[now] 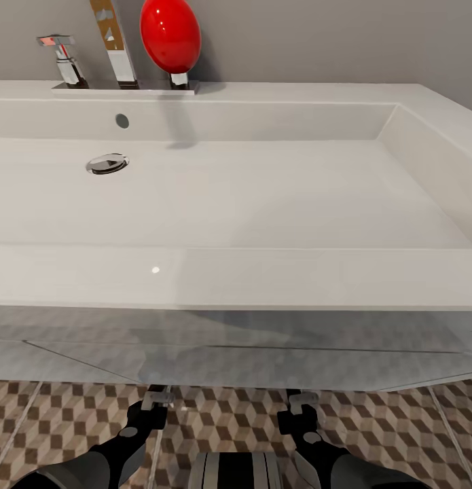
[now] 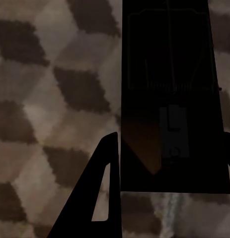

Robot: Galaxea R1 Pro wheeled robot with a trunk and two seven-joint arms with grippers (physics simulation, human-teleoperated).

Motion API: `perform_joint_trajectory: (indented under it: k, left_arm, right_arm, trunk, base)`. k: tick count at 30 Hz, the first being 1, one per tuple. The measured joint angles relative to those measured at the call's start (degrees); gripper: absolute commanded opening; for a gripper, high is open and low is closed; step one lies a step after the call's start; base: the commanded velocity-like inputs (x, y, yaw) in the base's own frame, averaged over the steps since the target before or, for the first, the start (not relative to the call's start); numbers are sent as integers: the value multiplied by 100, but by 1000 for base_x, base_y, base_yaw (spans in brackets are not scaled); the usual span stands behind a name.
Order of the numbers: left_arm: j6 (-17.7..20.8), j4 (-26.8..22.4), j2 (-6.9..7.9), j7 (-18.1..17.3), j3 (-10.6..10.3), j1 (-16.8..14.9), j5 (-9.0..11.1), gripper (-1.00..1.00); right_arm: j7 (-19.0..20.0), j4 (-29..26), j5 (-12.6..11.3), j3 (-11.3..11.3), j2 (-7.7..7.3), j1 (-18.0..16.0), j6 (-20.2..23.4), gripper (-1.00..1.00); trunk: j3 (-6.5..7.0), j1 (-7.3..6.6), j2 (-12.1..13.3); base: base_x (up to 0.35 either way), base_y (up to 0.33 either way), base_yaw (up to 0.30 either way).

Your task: Take the four mousetraps from the cabinet in the bathroom and place them on the bathroom floor. Make sure all four end up on the same floor surface, and ensure that at least two of them are either under or directly next to the same bathroom sink.

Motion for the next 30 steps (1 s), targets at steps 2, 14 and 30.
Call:
perform_joint_trajectory:
  k: [2,14,30]
  left_arm:
    - [17,-4,3,0,1,0,-3,-100]
    - [153,-24,14,1,-2,0,-26,-100]
    - [163,-209,9,0,-3,0,-30,-100]
  right_arm:
    - [1,0,0,-2,0,0,3,-100]
    - [3,-95,10,-4,0,-4,61,-100]
    - [3,-251,10,0,0,-1,159,-100]
  trunk:
    - [0,0,0]
    - [0,0,0]
    - [0,0,0]
  base:
    - [0,0,0]
    - [0,0,0]
    - [0,0,0]
